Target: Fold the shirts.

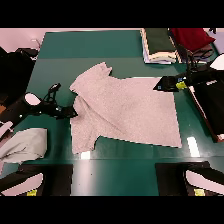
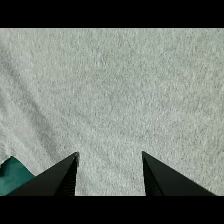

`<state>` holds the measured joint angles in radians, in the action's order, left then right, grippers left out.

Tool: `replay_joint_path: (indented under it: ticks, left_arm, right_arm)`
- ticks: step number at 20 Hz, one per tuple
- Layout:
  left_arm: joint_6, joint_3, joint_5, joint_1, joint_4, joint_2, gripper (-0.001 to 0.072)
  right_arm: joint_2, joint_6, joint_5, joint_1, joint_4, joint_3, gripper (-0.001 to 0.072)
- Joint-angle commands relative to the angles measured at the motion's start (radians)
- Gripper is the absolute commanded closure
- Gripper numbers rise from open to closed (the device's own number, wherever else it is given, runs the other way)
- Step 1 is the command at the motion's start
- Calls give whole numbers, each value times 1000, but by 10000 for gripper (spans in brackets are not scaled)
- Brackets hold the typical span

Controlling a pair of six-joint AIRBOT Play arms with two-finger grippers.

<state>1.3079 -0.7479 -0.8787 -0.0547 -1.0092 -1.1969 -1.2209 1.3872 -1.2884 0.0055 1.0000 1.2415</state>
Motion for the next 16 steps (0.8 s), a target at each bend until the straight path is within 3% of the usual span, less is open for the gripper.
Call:
replay_joint_path:
  ticks: [1, 11, 15, 16]
  left_arm:
    - [50, 4, 35, -23, -32, 1, 180]
    - [83, -80, -50, -19, -162, -5, 180]
    - [72, -68, -48, -20, -76, -84, 180]
    - [36, -68, -50, -21, -21, -105, 181]
  right_arm:
    - [8, 0, -14, -1, -23, -7, 273]
    - [8, 0, -37, -1, -23, -7, 279]
    - [8, 0, -35, -1, -23, -7, 279]
    - [8, 0, -33, -1, -24, -7, 279]
